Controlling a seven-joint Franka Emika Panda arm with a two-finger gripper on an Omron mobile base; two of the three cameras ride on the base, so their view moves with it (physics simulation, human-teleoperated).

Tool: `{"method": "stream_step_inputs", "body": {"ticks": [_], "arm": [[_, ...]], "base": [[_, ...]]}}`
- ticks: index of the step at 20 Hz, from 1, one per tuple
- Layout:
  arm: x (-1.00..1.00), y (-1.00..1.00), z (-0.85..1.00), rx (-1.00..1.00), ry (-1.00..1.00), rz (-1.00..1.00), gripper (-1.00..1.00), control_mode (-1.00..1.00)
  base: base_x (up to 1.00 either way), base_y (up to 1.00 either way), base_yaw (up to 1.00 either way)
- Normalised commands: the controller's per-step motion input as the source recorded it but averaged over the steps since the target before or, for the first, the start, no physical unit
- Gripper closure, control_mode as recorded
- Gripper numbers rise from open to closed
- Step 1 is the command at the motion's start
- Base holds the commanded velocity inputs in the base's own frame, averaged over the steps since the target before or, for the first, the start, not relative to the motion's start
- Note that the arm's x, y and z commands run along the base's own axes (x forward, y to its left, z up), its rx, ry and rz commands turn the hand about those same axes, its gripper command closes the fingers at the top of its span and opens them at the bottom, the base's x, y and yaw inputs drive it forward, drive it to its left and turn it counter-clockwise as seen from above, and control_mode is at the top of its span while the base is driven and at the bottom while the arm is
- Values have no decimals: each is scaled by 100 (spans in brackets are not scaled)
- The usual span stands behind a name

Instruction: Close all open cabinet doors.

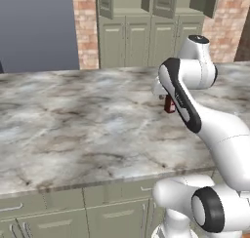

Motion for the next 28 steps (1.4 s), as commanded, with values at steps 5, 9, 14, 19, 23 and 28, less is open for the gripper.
{"method": "stream_step_inputs", "body": {"ticks": [5,9,14,19,23,28], "arm": [[0,0,0,0,0,0,-100,100],[0,0,0,0,0,0,-100,100],[0,0,0,0,0,0,-100,100],[0,0,0,0,0,0,-100,100],[0,0,0,0,0,0,-100,100],[0,0,0,0,0,0,-100,100]], "base": [[-66,38,20],[-44,58,30],[-12,64,36],[7,79,38],[1,77,46],[0,84,46]]}}
